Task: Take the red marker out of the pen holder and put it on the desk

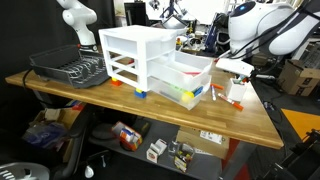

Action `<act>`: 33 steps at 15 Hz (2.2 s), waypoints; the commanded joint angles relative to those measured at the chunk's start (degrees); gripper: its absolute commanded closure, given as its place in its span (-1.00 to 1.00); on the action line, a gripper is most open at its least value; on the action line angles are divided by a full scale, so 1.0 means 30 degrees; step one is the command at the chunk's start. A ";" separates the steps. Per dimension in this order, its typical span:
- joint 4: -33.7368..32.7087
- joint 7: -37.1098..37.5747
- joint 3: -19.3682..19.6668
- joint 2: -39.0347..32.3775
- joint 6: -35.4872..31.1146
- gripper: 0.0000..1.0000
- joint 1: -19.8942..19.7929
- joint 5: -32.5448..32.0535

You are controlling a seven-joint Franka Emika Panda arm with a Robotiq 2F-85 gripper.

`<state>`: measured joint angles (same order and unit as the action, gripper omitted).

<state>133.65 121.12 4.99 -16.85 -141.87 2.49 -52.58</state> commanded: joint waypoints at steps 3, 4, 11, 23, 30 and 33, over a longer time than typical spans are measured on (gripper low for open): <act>-0.0166 0.0520 0.0293 -0.0216 -0.0224 0.87 0.0059 -0.0563; -0.0181 0.0491 0.0302 -0.0202 -0.0237 0.94 0.0050 -0.0525; -0.0066 0.0584 0.0282 0.0782 -0.0550 0.90 0.0010 -0.0478; 0.2239 -0.1349 -0.0641 0.8020 -0.0603 0.90 -0.0427 0.1835; 0.5518 -0.6417 -0.1563 0.8922 -0.1380 0.90 0.0467 1.1819; 0.6589 -0.6966 -0.1846 0.8586 -0.1330 0.90 0.0497 1.5848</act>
<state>150.81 103.06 0.35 8.71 -144.13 5.01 -13.87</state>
